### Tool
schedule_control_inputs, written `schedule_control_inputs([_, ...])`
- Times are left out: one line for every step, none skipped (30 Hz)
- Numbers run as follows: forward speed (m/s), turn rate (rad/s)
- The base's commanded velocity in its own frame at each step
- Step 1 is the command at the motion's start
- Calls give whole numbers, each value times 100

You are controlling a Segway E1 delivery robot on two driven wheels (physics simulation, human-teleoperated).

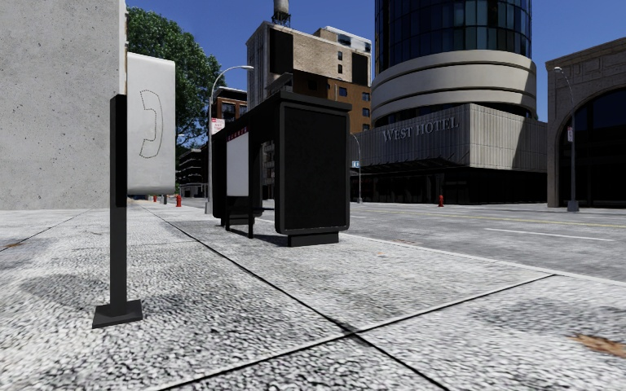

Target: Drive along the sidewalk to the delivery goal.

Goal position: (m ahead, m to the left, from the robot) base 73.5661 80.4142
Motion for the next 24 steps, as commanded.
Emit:
schedule_control_inputs([0,0])
schedule_control_inputs([0,0])
schedule_control_inputs([0,0])
schedule_control_inputs([0,4])
schedule_control_inputs([0,4])
schedule_control_inputs([13,9])
schedule_control_inputs([31,7])
schedule_control_inputs([46,0])
schedule_control_inputs([57,0])
schedule_control_inputs([76,0])
schedule_control_inputs([83,0])
schedule_control_inputs([83,0])
schedule_control_inputs([87,0])
schedule_control_inputs([88,0])
schedule_control_inputs([90,0])
schedule_control_inputs([92,0])
schedule_control_inputs([92,0])
schedule_control_inputs([92,0])
schedule_control_inputs([92,0])
schedule_control_inputs([92,0])
schedule_control_inputs([92,0])
schedule_control_inputs([92,0])
schedule_control_inputs([92,0])
schedule_control_inputs([92,0])
